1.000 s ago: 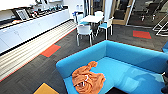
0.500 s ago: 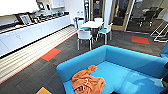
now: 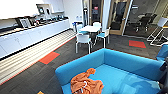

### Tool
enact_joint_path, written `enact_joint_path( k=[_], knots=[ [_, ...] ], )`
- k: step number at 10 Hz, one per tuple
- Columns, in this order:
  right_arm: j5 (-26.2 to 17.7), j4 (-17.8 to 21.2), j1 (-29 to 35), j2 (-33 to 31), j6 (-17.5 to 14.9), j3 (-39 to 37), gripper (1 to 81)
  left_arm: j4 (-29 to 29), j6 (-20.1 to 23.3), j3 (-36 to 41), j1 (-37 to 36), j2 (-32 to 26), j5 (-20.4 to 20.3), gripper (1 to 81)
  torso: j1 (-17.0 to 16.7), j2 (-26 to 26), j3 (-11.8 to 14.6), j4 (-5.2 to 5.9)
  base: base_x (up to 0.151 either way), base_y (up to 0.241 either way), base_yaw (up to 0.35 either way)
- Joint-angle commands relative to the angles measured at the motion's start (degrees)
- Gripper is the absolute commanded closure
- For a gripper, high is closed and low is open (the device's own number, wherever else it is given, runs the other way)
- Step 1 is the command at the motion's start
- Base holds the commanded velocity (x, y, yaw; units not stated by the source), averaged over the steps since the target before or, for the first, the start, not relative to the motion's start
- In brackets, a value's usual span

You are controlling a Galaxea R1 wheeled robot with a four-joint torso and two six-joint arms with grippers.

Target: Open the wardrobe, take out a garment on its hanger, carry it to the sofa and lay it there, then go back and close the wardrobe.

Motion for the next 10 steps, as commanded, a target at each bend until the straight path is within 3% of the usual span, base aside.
enact_joint_path(
  k=[1, 2, 3, 5, 6, 9, 10],
  knots=[
    [-3.9, -0.1, 0.3, 0.4, -0.1, 0.3, 1.0, 1.5, 0.3, -6.5, 3.2, 5.2, -0.3, 1.0, 0.1, 0.0, 0.0, -4.67, 0.0, 0.0, 0.0],
    [-3.9, -0.2, 0.4, 0.4, -0.2, 0.3, 1.0, 1.2, 0.3, -9.6, 4.1, 7.3, -0.3, 1.0, 0.1, 0.0, 0.0, -6.27, 0.0, 0.0, 0.0],
    [-3.9, -0.2, 0.4, 0.5, -0.3, 0.3, 1.0, 1.0, 0.3, -12.8, 4.6, 9.5, -0.3, 1.0, 0.1, 0.0, 0.0, -3.41, 0.0, 0.0, 0.0],
    [-3.9, -0.2, 0.3, 0.5, -0.4, 0.3, 1.0, 1.0, 0.0, -19.0, 5.5, 14.6, 0.2, 1.0, 0.1, 0.0, 0.0, -6.1, 0.0, 0.0, 0.0],
    [-3.9, -0.2, 0.3, 0.5, -0.4, 0.3, 1.0, 1.0, -0.1, -22.3, 5.5, 17.0, 0.5, 1.0, 0.1, 0.0, 1.5, -6.56, 0.0, 0.0, 0.0],
    [-4.0, -0.5, 0.3, 0.5, -0.6, 0.2, 1.0, 1.0, -0.3, -28.2, 5.5, 21.0, 0.5, 1.0, 0.1, 0.0, 6.4, -6.51, 0.0, 0.0, 0.0],
    [-4.0, -0.5, 0.3, 0.5, -0.6, 0.2, 1.0, 1.0, -0.3, -28.6, 5.5, 21.3, 0.6, 1.0, 0.1, 0.0, 3.3, -6.51, 0.0, 0.0, 0.0]
  ],
)
